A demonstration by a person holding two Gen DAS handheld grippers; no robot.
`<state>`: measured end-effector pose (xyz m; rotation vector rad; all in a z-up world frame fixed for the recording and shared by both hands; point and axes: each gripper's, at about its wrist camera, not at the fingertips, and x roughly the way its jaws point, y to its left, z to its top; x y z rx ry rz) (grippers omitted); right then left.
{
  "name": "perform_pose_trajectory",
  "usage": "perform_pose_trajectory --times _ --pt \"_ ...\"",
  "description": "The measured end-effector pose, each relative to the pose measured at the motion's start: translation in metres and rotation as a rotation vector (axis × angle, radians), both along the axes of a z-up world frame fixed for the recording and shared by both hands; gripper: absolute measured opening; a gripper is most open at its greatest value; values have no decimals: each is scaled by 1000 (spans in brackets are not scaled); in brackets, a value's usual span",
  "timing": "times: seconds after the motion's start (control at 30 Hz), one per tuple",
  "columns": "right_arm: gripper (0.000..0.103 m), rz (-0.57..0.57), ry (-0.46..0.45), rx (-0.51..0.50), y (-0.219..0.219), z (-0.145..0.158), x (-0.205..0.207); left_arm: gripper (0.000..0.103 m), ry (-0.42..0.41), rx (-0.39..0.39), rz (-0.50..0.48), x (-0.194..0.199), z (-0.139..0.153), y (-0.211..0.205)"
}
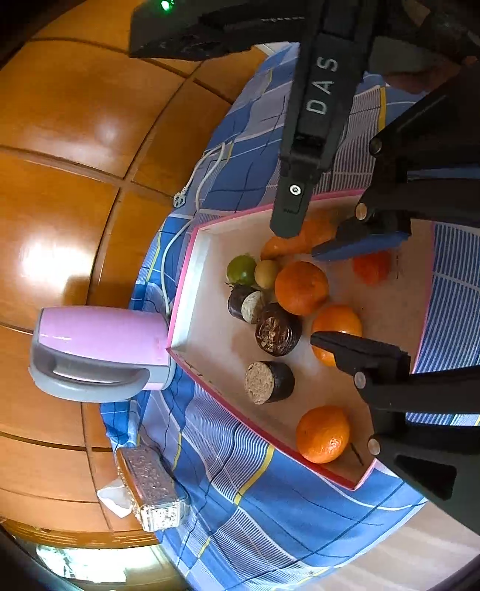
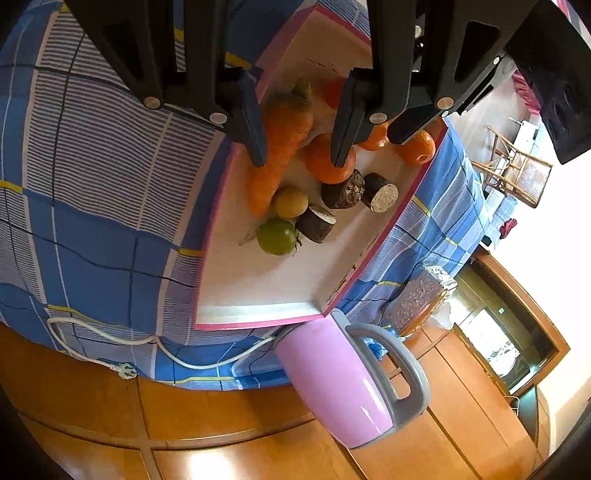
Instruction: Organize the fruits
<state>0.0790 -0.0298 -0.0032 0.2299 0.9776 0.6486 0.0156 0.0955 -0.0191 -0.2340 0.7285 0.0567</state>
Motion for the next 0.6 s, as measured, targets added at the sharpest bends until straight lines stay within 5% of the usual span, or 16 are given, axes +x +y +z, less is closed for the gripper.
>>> perform_pose_trajectory --times 0.6 --pt "37 -39 -60 -51 -8 5 -17 45 -9 22 102 -13 10 13"
